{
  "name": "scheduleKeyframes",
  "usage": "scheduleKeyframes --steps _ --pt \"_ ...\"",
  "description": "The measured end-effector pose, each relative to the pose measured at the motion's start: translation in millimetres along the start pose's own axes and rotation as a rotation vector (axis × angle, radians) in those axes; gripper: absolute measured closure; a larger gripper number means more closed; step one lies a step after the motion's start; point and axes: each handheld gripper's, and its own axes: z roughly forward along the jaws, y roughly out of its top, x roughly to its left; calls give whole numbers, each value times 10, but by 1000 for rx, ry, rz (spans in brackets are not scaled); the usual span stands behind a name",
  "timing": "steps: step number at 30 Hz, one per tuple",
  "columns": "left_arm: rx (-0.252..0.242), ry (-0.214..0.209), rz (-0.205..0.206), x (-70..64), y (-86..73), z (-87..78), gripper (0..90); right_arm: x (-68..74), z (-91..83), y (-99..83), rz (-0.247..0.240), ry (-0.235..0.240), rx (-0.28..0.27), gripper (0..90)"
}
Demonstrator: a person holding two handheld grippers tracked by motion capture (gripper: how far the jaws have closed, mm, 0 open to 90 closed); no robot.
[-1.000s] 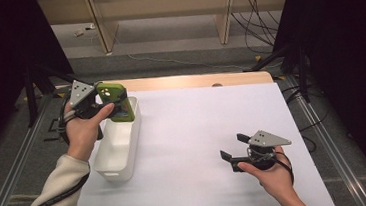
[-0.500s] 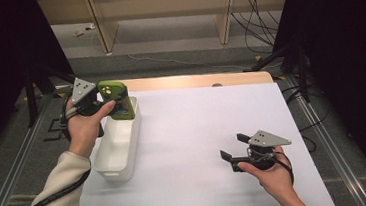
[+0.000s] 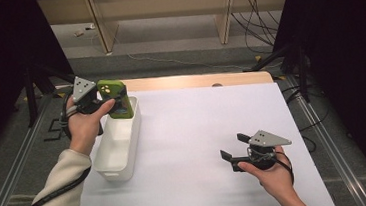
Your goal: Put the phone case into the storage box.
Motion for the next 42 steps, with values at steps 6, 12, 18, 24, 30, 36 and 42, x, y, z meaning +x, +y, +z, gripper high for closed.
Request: scheduleKeyframes --steps 6,12,18,24,30,36,42 --pt "4 3 0 15 -10 22 174 0 1 -1 0 0 0 150" --pt "5 8 1 28 -16 45 174 -2 1 -2 -1 -2 -1 150" --pt "9 14 4 46 -21 61 174 -3 1 -2 4 -2 -4 150" --pt "14 18 5 61 -48 82 174 -5 0 -1 4 -2 -4 150" --pt "16 20 10 74 -54 98 174 -3 1 -1 3 -3 -5 150" --pt "17 18 12 73 -64 115 174 -5 -1 -2 3 -1 -4 151" --pt "18 22 17 87 -72 131 174 -5 -1 -1 3 -1 -4 150"
